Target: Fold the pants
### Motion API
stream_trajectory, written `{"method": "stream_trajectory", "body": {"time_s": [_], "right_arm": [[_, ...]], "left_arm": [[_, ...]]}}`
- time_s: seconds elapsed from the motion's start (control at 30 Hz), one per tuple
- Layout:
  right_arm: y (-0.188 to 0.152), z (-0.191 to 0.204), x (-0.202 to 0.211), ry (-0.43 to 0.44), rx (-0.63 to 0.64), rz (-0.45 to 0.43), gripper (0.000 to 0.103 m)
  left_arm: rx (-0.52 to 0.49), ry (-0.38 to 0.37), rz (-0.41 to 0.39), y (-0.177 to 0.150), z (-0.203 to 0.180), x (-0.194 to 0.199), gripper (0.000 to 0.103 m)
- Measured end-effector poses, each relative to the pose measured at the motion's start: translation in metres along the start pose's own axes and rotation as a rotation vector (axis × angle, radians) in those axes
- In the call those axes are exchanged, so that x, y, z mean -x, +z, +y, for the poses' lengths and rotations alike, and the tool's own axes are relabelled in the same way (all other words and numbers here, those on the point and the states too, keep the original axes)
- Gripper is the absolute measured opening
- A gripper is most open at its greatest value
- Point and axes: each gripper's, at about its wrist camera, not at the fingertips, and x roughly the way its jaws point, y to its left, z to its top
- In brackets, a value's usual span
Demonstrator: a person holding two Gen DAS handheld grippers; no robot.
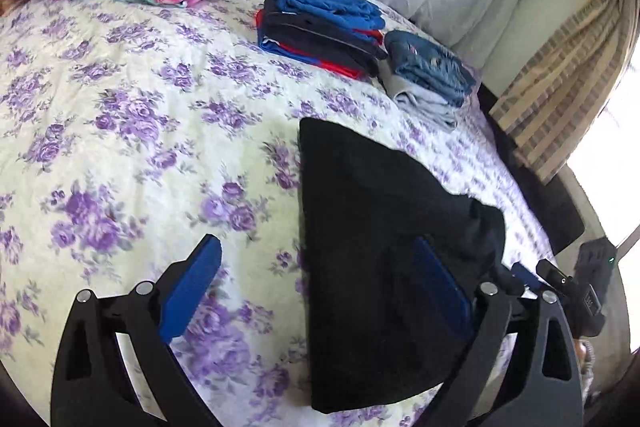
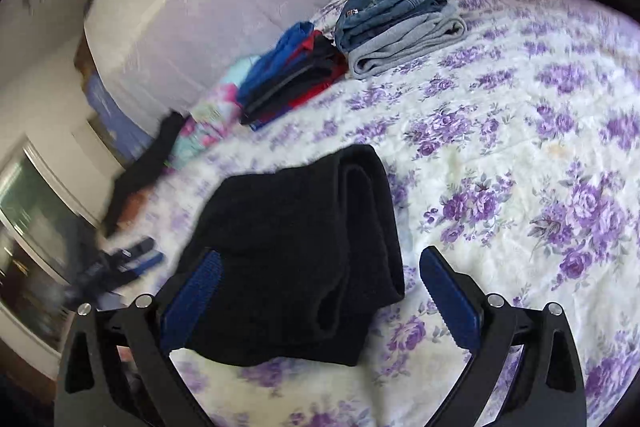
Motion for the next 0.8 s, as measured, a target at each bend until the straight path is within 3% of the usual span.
{"method": "stream_trajectory", "body": {"time_s": [0.07, 0.17, 0.27, 0.8], "right_arm": [[0.008, -0.017, 0.002, 0.055, -0.096, 0.01, 0.1], [0.017, -0.038, -0.004, 0.082, -0.2, 0.032, 0.1], [0.017, -0.044, -0.016, 0.087, -0.235, 0.062, 0.1], [0.003, -0.023, -0.039, 0.083, -0.152, 0.146, 0.1]], "left_arm": [[0.034, -0.029, 0.005, 0.009, 0.009, 0.002, 0.094], [0.028, -0.011, 0.02, 0.016, 0.011, -0.002, 0.094], [0.003, -0.018, 0.049, 0.016, 0.006, -0.012, 0.094], [-0.031, -0.049, 0.153, 0.004, -0.013, -0.066, 0.094]]}}
